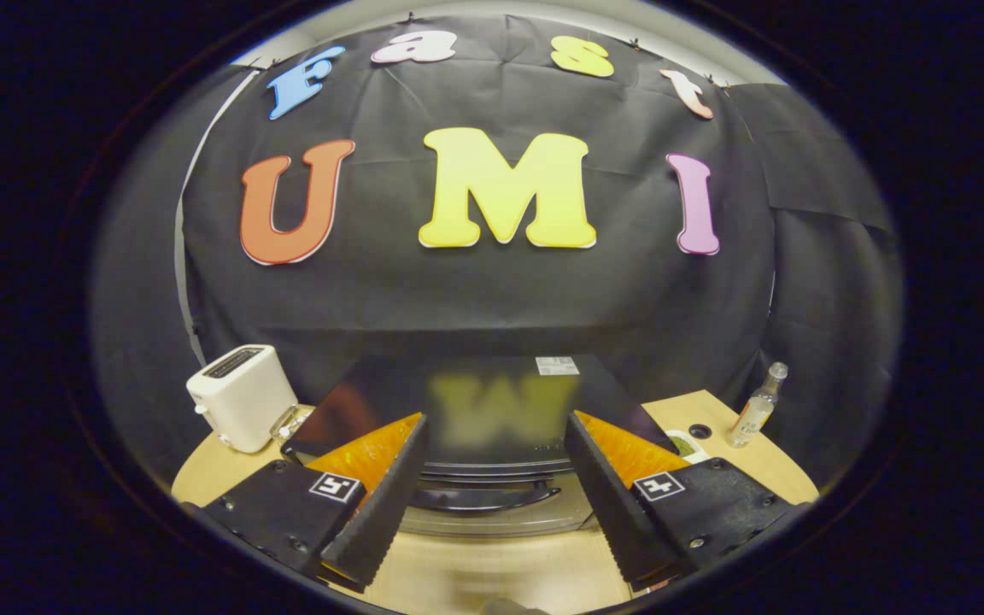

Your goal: Open the toaster oven, put the food inside, and close the toaster oven door.

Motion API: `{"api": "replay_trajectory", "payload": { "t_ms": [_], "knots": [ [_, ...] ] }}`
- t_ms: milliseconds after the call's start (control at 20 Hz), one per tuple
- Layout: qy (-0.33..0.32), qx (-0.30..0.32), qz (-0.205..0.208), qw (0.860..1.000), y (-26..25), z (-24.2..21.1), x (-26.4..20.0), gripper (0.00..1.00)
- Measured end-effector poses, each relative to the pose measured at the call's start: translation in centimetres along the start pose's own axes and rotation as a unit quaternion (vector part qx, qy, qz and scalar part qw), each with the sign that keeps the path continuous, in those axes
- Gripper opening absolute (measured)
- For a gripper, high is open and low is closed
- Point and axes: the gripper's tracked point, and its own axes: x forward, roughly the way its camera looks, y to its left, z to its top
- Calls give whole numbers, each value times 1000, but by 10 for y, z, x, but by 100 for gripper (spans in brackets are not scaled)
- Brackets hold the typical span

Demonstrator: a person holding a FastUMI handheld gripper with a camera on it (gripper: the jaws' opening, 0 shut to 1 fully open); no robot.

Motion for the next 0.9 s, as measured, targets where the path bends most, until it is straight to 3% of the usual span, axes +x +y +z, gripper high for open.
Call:
{"api": "replay_trajectory", "payload": {
  "t_ms": [450,900],
  "knots": [
    [24,-3,6,1000,5,-29,9,100],
    [39,-1,5,999,1,-46,-25,100]
  ]
}}
